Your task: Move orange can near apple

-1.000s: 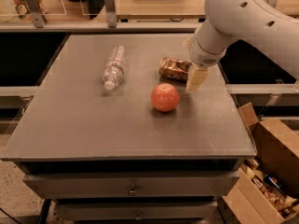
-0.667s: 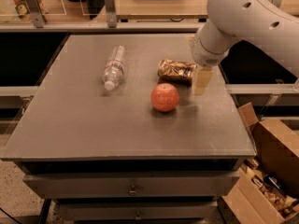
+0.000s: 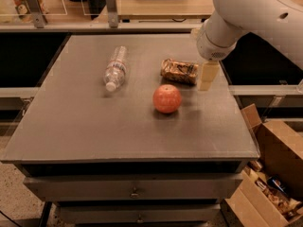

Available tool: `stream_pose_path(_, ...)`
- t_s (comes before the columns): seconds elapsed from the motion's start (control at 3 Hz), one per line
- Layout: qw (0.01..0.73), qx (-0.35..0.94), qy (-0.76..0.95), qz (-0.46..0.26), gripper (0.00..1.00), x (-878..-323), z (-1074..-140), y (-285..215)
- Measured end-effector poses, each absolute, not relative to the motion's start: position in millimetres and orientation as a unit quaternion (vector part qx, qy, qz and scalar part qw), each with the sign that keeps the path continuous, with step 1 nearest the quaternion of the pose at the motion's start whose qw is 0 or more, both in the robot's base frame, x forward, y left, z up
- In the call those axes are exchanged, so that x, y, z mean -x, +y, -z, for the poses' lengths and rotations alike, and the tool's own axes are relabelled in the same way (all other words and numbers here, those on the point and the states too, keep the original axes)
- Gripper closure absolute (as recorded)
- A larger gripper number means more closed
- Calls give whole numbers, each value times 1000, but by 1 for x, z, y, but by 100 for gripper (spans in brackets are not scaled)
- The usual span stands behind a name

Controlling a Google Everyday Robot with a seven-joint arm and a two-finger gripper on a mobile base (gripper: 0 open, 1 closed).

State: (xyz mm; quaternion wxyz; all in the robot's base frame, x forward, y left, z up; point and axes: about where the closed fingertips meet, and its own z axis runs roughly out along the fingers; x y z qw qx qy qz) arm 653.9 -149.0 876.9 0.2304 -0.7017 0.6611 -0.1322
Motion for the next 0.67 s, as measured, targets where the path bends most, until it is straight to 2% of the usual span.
stream_pose_path(0.67, 242, 680, 678, 136, 0, -664, -908, -163)
